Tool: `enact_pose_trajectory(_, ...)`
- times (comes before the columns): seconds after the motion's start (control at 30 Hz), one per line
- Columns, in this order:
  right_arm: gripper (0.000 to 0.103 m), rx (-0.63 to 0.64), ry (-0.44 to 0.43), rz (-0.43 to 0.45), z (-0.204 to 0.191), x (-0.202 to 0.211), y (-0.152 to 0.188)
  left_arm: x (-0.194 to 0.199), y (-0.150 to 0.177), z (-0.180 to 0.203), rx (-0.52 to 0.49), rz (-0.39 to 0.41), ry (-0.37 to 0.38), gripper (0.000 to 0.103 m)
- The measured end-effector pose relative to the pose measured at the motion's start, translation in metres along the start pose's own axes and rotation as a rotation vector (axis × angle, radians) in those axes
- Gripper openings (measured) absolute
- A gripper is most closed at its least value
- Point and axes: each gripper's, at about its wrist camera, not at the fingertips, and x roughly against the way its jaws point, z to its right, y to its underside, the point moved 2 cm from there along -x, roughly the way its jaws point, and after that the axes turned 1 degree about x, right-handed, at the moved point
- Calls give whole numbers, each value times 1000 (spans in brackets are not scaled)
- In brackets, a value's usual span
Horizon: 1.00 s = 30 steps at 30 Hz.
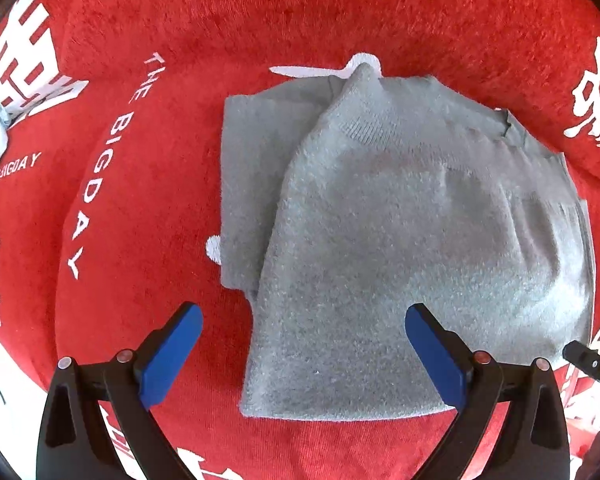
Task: Fold small clothes
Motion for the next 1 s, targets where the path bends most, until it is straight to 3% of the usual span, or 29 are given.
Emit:
enact_pose_trajectory(0.4, 57, -25, -154, -69, -37, -31, 29, -5, 4, -24, 30, -20, 8, 103)
enact_pose_trajectory(0.7, 58, -85, -271, -130, -77, -72, 55, -14, 7, -66, 84, -50, 60, 103)
enact_pose_trajectory(1.0, 58, -203, -414, -142, -101, -113, 74, -20, 0, -94, 137, -57, 202, 103)
